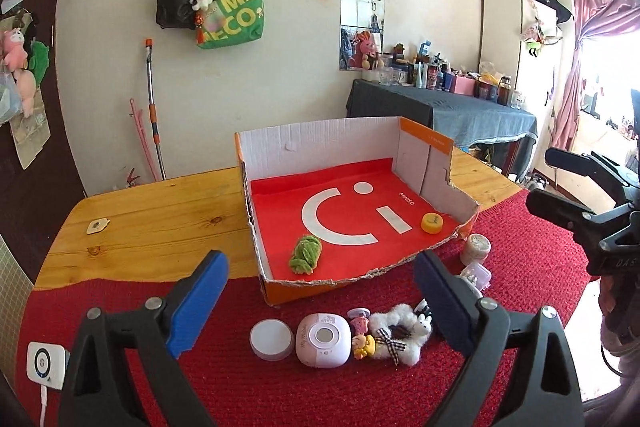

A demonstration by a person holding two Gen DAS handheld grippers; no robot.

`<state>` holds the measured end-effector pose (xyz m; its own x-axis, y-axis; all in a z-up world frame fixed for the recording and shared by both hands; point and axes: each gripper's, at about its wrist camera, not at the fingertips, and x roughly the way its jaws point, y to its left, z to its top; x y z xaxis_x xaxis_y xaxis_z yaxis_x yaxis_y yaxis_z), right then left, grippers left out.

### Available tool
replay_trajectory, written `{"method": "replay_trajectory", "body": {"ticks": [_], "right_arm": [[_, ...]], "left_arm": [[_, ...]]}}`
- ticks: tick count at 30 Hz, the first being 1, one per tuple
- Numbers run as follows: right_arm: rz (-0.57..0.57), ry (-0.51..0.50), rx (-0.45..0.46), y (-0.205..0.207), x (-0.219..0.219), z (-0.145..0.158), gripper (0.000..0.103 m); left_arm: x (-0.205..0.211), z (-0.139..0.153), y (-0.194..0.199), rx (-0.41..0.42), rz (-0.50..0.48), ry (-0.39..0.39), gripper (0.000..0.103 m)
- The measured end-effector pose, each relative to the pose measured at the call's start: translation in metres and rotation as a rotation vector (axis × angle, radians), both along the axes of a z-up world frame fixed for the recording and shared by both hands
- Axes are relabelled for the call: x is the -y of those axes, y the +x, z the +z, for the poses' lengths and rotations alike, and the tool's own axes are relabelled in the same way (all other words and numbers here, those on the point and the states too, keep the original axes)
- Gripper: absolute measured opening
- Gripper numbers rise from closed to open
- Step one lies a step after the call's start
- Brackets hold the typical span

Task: Organize objects
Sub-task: 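Withdraw both tools from the box back over the rug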

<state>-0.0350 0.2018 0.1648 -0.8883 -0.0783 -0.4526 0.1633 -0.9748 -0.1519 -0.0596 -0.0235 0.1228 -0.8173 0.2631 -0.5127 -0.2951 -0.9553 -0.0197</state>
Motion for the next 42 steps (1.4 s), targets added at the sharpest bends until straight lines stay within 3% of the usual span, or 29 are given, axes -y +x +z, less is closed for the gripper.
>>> {"method": "replay_trajectory", "body": {"ticks": [11,24,31,42], "right_arm": [[-0.088,-0.066,-0.021,0.013,-0.004,-0.036,0.099],[-0.177,-0.114,0.132,0.001,-0.022,-0.088,0.099],[-0.201,-0.113,0.171,-0.005,-0.031,-0.096,0.099],[-0.225,-0.179,0.232,-0.029,-0.056,-0.095,0.099]], "left_arm": [[-0.010,-0.031,0.028,-0.013,0.061,0.000,0.098],[-0.011,-0.070,0.019,0.121,0.070,0.023,0.098],[-0.001,-0.075,0.011,0.156,0.086,0.043,0.098],[0.054,-0.073,-0.016,0.238,0.143,0.075,0.098]]}}
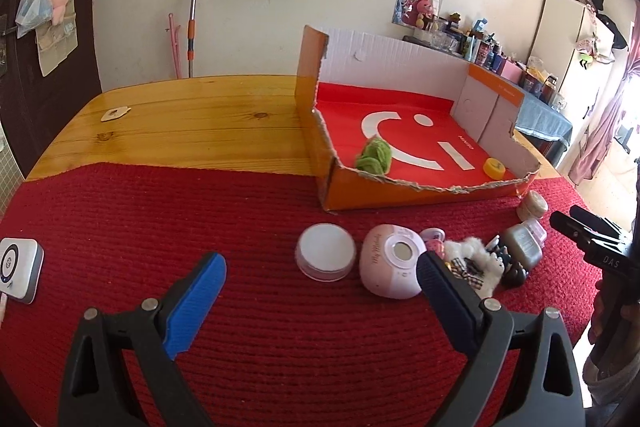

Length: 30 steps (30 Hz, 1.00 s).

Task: Organize objects
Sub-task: 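Withdraw both tools from the box back over the rug, then grasp the white round jar with left tool while right tool grasps beige jar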

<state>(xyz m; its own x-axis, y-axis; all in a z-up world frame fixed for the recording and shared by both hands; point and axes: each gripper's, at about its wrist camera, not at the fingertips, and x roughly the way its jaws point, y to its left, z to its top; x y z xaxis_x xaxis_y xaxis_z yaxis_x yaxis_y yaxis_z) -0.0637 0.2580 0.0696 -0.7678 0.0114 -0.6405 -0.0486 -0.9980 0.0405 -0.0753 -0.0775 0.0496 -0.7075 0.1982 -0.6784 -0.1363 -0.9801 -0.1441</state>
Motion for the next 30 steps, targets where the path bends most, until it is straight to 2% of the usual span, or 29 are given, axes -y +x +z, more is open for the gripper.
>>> {"method": "replay_trajectory", "body": {"ticks": [5,10,20,25,29,30], "right_arm": [[-0.001,0.015,0.015,-0.009,-0.003,0.001,0.099],[-0.009,0.056,0.043,-0.017,-0.007,0.002,0.099],[-0.002,0.071,0.121,-0.033,-0.012,-0.003,0.099],[0.010,0.080,0.140,-0.041,-0.009,-0.006,0.097],[0.036,0.072,0.160,-0.047,-0.007,-0.009,0.087],[0.044,0.064,0.167,-0.048,-0.006,-0.010,0.083]], "left_arm": [[0.009,-0.007,-0.012,0.064,-0.061,-0.019,0.096],[0.009,-0.016,-0.026,0.116,-0.116,-0.076,0.090],[0.002,-0.023,-0.044,0.126,-0.188,-0.140,0.087],[-0.002,-0.025,-0.050,0.131,-0.220,-0.142,0.080],[-0.006,-0.025,-0.051,0.126,-0.233,-0.145,0.074],[-0.007,-0.025,-0.051,0.123,-0.241,-0.139,0.069]]}}
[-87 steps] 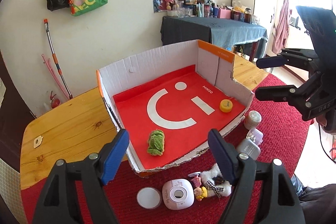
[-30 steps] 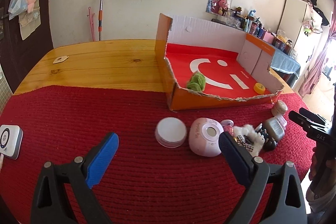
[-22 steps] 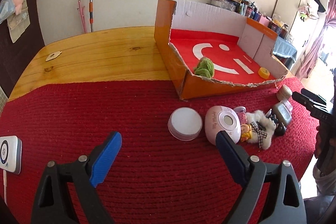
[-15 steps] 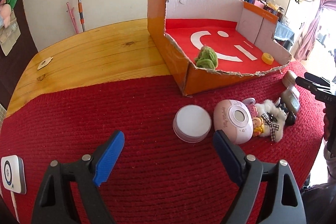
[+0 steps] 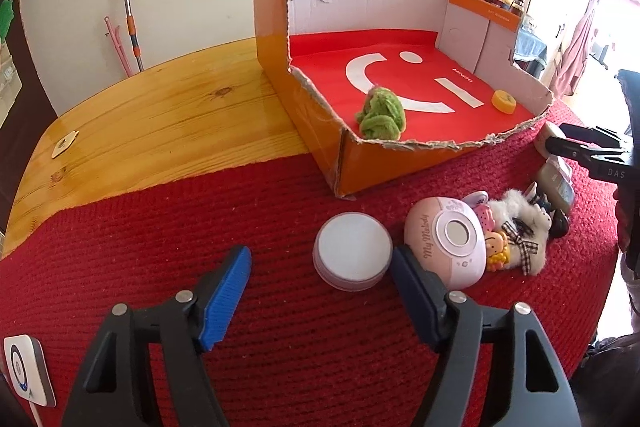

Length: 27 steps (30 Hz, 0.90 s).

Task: Organize objects
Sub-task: 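Grasp the white round jar with left tool while right tool grasps beige jar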

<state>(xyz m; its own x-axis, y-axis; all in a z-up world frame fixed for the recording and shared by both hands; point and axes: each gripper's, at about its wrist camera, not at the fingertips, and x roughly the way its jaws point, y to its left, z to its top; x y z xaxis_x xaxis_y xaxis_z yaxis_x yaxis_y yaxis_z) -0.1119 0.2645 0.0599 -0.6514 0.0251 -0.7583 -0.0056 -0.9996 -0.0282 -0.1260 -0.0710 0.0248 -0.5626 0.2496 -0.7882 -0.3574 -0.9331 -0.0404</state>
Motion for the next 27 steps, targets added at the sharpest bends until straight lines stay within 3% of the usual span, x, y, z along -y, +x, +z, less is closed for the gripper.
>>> {"method": "replay_trajectory", "body": {"ticks": [2,4,8,11,27], "right_arm": [[0.020,-0.016,0.017,-0.003,0.002,-0.002,0.073],[0.045,-0.048,0.044,-0.006,0.004,-0.006,0.057],[0.079,-0.070,0.046,-0.005,0.007,-0.007,0.036],[0.080,-0.109,0.037,-0.001,0.005,-0.006,0.035],[0.144,-0.085,-0.074,0.025,0.020,0.038,0.036]], "left_arm": [[-0.001,0.000,0.000,-0.005,-0.016,0.017,0.060],[-0.003,0.001,0.000,-0.011,-0.035,0.038,0.042],[-0.001,0.002,0.000,-0.013,-0.034,0.073,0.042],[0.002,0.006,0.001,-0.021,-0.013,0.093,0.042],[0.003,0.047,0.028,-0.123,-0.022,0.135,0.042]]}}
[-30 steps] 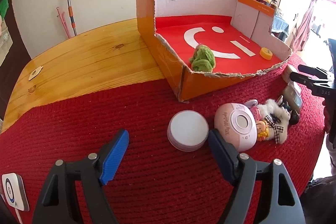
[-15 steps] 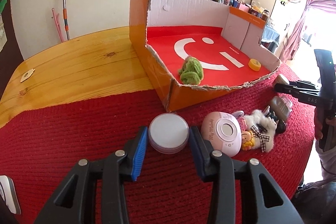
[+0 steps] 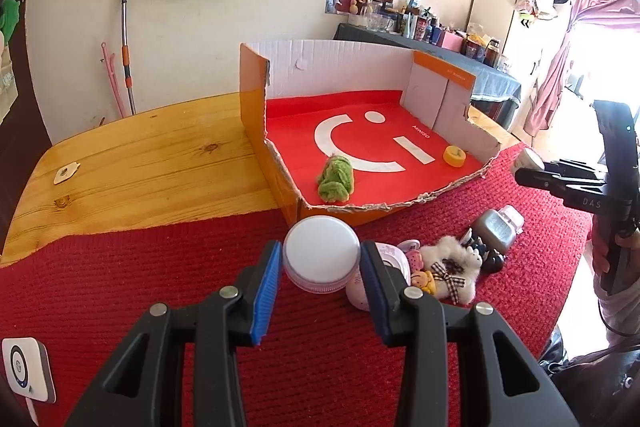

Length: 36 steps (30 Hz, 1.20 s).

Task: Organize objects
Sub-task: 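Grasp the white round jar with left tool while right tool grasps beige jar, then lower both jars into the box and open both tools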

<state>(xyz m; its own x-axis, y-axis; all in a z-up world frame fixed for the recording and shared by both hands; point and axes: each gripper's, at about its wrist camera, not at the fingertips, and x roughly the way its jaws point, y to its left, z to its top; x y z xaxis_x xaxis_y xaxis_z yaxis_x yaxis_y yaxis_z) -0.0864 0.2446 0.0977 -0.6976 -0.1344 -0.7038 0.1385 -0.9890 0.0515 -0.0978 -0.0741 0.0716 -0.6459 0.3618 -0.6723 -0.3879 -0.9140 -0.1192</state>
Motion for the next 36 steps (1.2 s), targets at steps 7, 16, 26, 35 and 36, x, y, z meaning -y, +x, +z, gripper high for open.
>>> {"method": "replay_trajectory", "body": {"ticks": [7,16,26,35,36], "right_arm": [[0.002,-0.009,-0.012,0.002,0.002,0.001,0.036],[0.033,-0.009,-0.039,0.000,0.010,0.013,0.036],[0.126,0.017,-0.019,-0.035,0.026,0.020,0.036],[0.243,0.078,0.084,-0.079,0.048,0.001,0.036],[0.251,0.085,0.097,-0.083,0.049,-0.002,0.036]], "left_arm": [[-0.003,0.007,0.005,-0.012,-0.007,0.007,0.042],[-0.017,0.020,0.001,-0.040,-0.036,0.011,0.042],[-0.058,0.029,-0.030,-0.036,-0.139,-0.060,0.042],[-0.101,0.012,-0.068,0.047,-0.266,-0.162,0.042],[-0.105,0.010,-0.070,0.053,-0.274,-0.176,0.042]]}}
